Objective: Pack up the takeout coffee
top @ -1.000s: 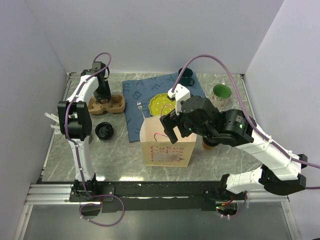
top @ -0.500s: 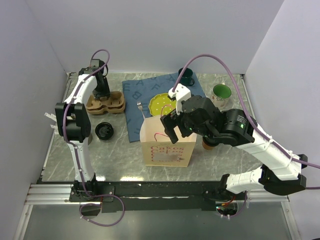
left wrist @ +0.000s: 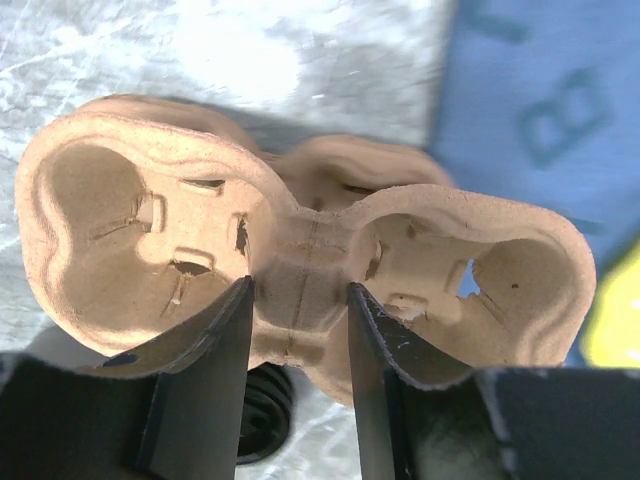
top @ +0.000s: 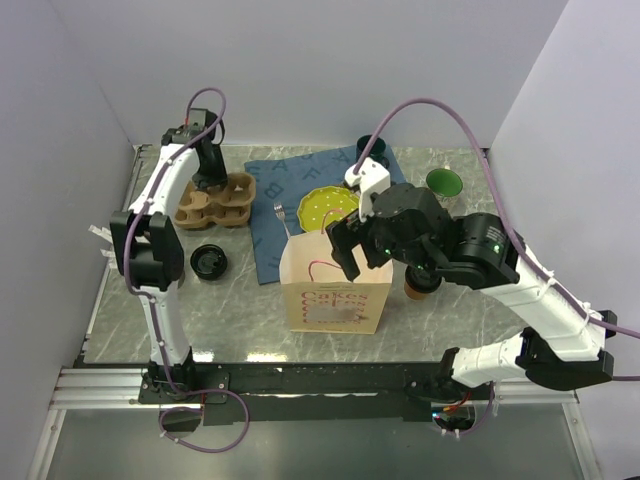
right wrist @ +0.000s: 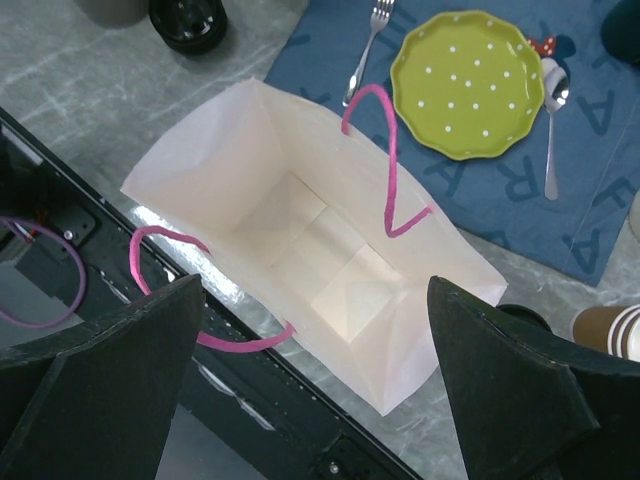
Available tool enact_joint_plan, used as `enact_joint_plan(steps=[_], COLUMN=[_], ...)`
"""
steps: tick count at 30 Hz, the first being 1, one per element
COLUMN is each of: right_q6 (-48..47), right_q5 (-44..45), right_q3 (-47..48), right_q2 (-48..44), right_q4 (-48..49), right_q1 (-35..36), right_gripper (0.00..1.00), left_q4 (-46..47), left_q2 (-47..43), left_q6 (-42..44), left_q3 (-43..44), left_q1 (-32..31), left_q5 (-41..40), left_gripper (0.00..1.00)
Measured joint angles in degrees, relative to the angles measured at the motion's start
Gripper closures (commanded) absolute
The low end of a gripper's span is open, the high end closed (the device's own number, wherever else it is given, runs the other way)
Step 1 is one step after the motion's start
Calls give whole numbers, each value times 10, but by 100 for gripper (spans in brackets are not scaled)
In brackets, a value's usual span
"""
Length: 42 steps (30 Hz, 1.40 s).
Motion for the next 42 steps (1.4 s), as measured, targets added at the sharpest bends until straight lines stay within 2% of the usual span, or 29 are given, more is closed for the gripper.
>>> enact_joint_plan(steps=[10,18,22,27,32,39,42], right_q6=[28,46,47,35,-30,-99,-125], right_q5=[31,34,22,-1,-70,-195,-228], right_q3=[17,-40,-66,-95,-149,-174,-186], right_q2=[-12,-90,-128,-153,-183,-183,-169], right_q4=[-16,-17,-14,0,85,175,198], right_q1=[-26,-76,-86,-89,-104,-184,-196], right_gripper=[1,1,1,1,4,25,25], left_q4=[-47,-117,-142,-135,-98,-14,31], left_q2=[-83,-158,-220,-329,-435,-516,-525], left_q6=[-64,-129,-178,-243,-307,-386,-416], left_q3=[76,167,165,113,34,-110,-160], left_q1=[-58,-131,-163,-164,-164,-166,-171], left_q5=[58,141,187,248,311,375,390], left_gripper=[65,73,69,70,69,69,70])
